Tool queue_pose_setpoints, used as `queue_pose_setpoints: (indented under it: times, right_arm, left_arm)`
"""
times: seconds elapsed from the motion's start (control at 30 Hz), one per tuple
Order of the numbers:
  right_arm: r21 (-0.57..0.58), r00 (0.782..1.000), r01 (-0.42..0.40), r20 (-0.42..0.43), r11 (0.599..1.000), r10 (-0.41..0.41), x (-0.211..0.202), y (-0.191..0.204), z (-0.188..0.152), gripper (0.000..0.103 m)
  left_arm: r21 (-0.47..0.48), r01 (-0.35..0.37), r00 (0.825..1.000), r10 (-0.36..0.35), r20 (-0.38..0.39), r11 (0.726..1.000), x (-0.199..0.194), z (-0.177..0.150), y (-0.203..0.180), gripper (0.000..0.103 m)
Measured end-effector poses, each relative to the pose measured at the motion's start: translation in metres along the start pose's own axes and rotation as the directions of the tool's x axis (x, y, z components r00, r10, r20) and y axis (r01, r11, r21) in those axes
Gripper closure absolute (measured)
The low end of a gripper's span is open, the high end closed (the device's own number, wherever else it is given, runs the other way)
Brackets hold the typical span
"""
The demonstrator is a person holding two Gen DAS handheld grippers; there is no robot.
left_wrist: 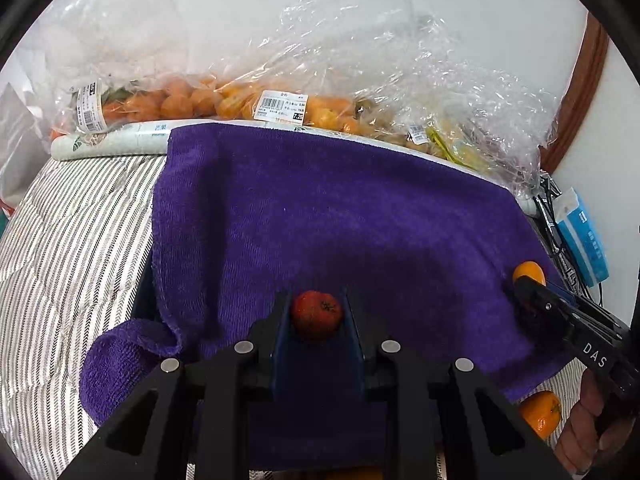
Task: Organize fruits
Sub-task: 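Carry the red fruit with the left gripper while the right gripper carries the orange onto the towel, then open the left gripper on the towel while the right gripper releases the orange there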
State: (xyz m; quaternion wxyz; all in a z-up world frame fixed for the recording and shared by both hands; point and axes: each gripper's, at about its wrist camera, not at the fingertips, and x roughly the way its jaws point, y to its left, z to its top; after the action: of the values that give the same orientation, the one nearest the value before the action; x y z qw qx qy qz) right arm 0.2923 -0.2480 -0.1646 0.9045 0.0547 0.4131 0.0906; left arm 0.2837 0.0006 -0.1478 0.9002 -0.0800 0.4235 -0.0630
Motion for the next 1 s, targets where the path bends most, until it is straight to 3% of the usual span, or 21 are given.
queue_pose_setpoints:
  times: [0.43,0.6,0.73,1.0]
  right_arm:
    - [-0.008,1.0,0.004,0.0,1.0,-0.004,0.0,0.0,0.0,0.07]
    - [-0.018,1.0,-0.018,0.01,1.0,0.018,-0.004,0.004,0.001,0.069]
    - [-0.022,0.999,-0.036,0.026,0.999,0.037,-0.01,0.005,0.002,0.056]
    - [-0.055,0.997,0.025,0.075,0.998,-0.021,-0.021,0.009,0.004,0.05]
  left_arm:
    - [0.01,-0.007,1.0,0.007,-0.007,1.0,0.001,0.0,-0.001,0.078]
    - [0.001,0.015,1.0,-0.015,0.012,1.0,-0.004,0.001,-0.001,0.064]
    - [0.008,0.022,0.999,-0.022,0.044,1.0,-0.011,0.001,-0.003,0.054]
    - [0.004,0.012,0.997,-0.012,0.073,1.0,-0.016,0.003,-0.003,0.05]
